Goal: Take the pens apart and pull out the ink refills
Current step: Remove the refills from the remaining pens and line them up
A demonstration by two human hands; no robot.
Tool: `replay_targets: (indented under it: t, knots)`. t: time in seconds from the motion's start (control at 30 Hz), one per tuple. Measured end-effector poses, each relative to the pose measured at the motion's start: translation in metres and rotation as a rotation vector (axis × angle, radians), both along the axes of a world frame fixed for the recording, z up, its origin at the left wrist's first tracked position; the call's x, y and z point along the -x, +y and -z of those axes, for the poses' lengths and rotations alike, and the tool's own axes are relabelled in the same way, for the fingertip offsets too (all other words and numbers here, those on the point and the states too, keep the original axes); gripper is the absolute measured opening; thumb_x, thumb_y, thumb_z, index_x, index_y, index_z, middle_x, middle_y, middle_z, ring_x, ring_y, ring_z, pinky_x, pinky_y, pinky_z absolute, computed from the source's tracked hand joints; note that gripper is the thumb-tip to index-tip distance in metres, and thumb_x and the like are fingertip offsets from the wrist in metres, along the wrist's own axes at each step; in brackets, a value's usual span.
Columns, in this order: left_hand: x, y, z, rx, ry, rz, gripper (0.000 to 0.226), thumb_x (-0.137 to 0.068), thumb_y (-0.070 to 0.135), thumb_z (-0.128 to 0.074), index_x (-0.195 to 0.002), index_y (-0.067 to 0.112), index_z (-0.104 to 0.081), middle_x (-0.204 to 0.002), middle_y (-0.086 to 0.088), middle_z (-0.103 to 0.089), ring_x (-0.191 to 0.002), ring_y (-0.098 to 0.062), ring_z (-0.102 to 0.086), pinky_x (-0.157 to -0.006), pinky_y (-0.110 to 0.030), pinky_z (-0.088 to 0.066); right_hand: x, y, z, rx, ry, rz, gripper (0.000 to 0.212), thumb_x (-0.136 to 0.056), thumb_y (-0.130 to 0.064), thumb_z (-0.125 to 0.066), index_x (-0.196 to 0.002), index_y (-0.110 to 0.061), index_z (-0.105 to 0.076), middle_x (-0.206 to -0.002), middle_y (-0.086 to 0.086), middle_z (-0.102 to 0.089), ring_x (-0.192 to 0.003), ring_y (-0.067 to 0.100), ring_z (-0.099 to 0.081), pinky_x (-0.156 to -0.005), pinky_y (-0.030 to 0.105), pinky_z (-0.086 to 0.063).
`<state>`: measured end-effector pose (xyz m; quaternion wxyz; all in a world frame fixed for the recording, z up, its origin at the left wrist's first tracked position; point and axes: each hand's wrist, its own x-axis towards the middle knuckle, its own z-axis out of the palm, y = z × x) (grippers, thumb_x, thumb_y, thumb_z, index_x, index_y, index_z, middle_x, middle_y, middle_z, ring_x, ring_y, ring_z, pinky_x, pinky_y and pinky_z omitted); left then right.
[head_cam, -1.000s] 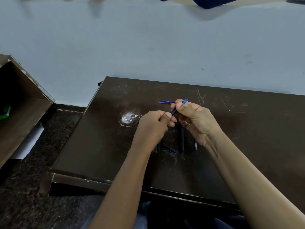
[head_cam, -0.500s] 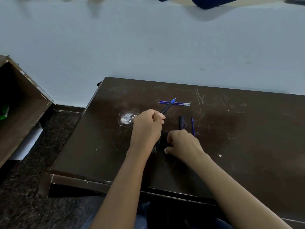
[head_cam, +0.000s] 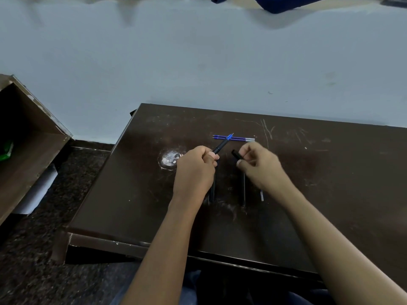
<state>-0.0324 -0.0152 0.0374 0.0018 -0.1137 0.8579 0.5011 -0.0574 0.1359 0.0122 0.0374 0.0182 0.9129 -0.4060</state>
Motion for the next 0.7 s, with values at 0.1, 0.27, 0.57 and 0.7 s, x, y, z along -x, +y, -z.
replay_targets:
  t: [0.1, 0.27, 0.57, 0.7]
  knots:
    - [-0.001, 0.001, -0.001, -0.007, -0.026, 0.013, 0.022, -0.099, 0.018, -0.044, -0.086, 0.021, -0.062, -0.079, 0.009, -0.063, -0.065, -0.003, -0.053, -0.058, -0.016, -0.039, 0.005, 0.012, -0.004, 0.100, 0.111, 0.058, 0.020, -0.085, -0.005, -0.061, -0.088, -0.024, -0.056, -0.096, 0.005, -0.061, -0.084, 0.019, -0.059, -0.073, 0.027, -0.044]
    - [-0.002, 0.002, -0.002, 0.009, -0.076, 0.040, 0.020, -0.098, 0.018, -0.046, -0.086, 0.024, -0.061, -0.088, 0.004, -0.068, -0.070, -0.003, -0.055, -0.061, -0.015, -0.040, 0.007, 0.017, -0.007, 0.144, 0.201, 0.120, 0.019, -0.084, -0.003, -0.061, -0.090, -0.022, -0.062, -0.100, 0.002, -0.065, -0.084, 0.019, -0.060, -0.071, 0.023, -0.044]
    - [-0.002, 0.003, -0.002, 0.034, -0.145, 0.107, 0.021, -0.098, 0.019, -0.048, -0.089, 0.018, -0.068, -0.082, 0.006, -0.066, -0.069, -0.002, -0.054, -0.057, -0.014, -0.036, 0.007, 0.017, -0.008, 0.106, 0.201, 0.086, 0.022, -0.084, 0.000, -0.063, -0.090, -0.020, -0.067, -0.099, -0.001, -0.065, -0.083, 0.011, -0.058, -0.065, 0.009, -0.042]
    - [-0.003, 0.002, -0.001, 0.142, -0.150, 0.141, 0.027, -0.096, 0.018, -0.051, -0.072, 0.028, -0.060, -0.087, 0.004, -0.070, -0.071, -0.003, -0.059, -0.060, -0.015, -0.039, 0.003, 0.014, -0.015, 0.064, 0.152, -0.176, 0.024, -0.081, 0.001, -0.068, -0.088, -0.021, -0.071, -0.090, -0.007, -0.065, -0.073, -0.003, -0.057, -0.066, 0.004, -0.041]
